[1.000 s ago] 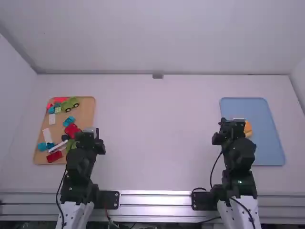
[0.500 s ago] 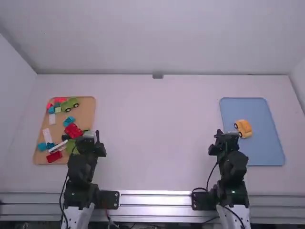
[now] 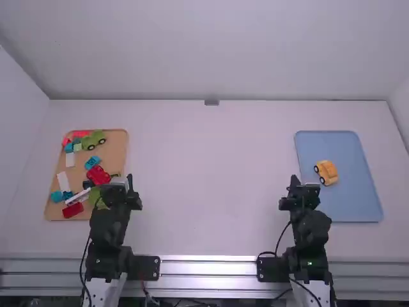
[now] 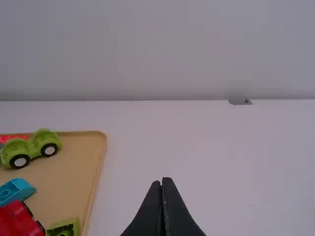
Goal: Assemble lego blocks to make yellow taxi
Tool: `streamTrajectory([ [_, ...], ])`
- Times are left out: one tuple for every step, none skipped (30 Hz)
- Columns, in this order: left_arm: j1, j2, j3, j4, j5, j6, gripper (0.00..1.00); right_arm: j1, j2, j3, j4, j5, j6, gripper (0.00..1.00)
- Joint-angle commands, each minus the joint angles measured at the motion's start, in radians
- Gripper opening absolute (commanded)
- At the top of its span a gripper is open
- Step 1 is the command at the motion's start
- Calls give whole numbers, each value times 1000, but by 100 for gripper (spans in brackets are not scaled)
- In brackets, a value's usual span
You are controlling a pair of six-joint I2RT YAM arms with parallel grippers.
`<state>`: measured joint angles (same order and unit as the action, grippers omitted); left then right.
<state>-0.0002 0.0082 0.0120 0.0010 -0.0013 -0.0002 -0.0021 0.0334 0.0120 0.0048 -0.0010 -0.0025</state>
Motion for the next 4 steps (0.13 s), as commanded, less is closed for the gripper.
streamTrajectory([
  [0,-8,-12,-1,1,0,0,2,-30,-12,-5,1,2,0],
  [0,-8,-12,-1,1,0,0,2,-33,-12,-5,1,2,0],
  [0,-8,-12,-1,1,0,0,2,-33,-12,-5,1,2,0],
  [0,-8,-12,-1,1,0,0,2,-33,-12,-5,1,2,0],
])
